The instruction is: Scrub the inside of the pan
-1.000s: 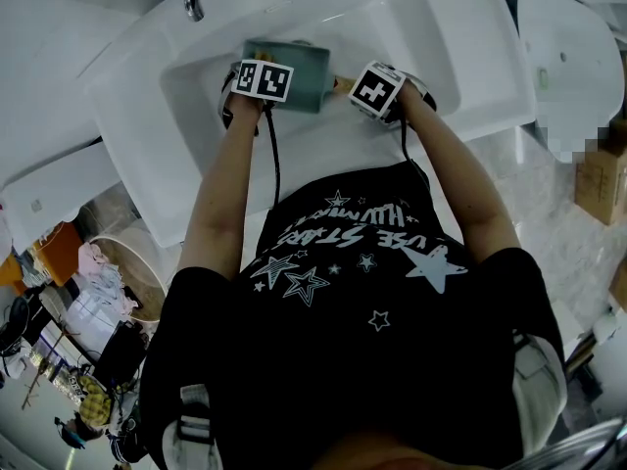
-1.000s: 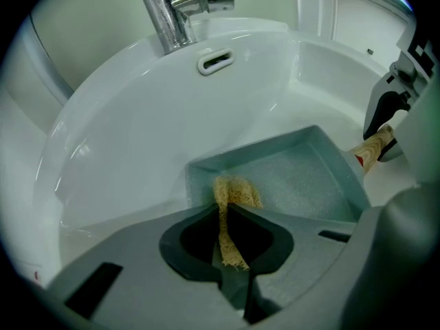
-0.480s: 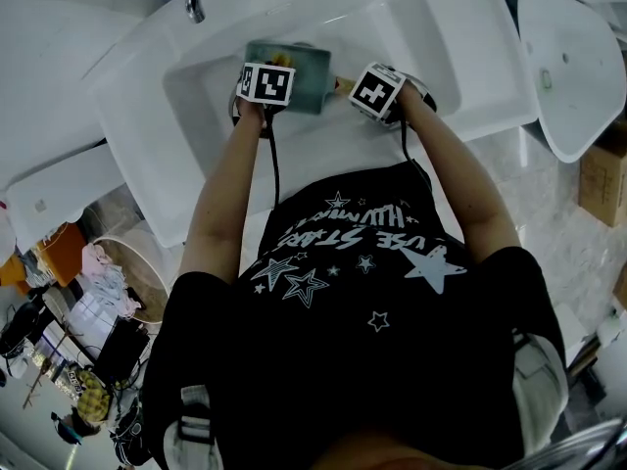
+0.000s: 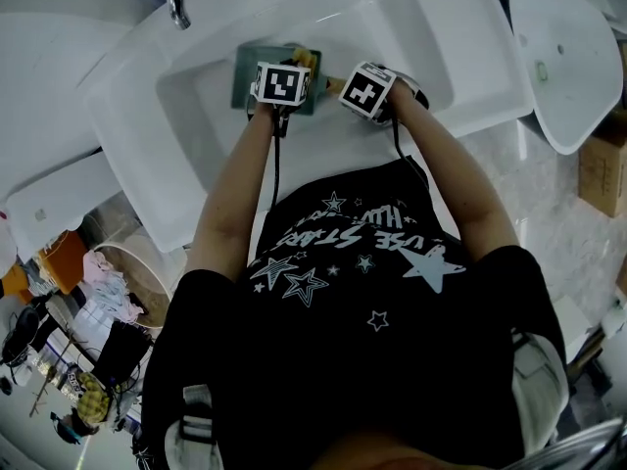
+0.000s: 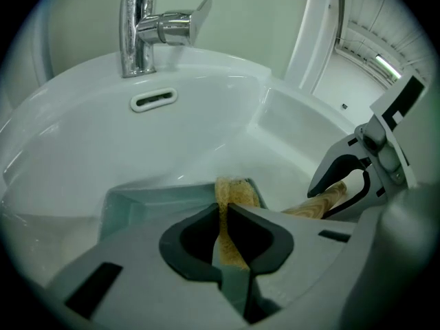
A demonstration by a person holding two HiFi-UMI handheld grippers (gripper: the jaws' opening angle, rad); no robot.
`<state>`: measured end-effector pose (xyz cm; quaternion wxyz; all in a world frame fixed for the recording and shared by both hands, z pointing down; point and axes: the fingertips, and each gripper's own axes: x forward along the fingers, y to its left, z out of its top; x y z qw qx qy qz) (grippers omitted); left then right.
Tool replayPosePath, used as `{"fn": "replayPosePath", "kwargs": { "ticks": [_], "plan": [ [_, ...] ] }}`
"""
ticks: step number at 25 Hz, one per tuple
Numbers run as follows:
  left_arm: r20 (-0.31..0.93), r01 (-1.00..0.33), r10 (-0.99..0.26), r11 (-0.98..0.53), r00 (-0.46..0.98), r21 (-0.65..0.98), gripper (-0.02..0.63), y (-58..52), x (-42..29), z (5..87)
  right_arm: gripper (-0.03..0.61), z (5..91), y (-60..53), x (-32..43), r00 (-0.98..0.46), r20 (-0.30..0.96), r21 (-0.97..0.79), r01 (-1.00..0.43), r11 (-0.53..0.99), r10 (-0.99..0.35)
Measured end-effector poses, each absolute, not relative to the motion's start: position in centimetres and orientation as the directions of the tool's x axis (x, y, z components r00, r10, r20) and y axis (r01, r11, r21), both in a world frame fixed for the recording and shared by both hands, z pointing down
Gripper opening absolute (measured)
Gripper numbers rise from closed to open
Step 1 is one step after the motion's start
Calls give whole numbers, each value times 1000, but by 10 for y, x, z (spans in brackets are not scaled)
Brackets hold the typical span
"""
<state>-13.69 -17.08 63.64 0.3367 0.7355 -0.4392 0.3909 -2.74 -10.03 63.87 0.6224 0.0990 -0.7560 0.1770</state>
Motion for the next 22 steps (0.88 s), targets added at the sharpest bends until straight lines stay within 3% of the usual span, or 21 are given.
{"fn": "replayPosePath", "kwargs": {
  "ticks": [22],
  "plan": [
    [891, -923, -345, -342, 295, 173, 43, -167, -126, 659, 155, 639, -100, -25, -205, 975, -157, -372, 915, 84]
  ]
}}
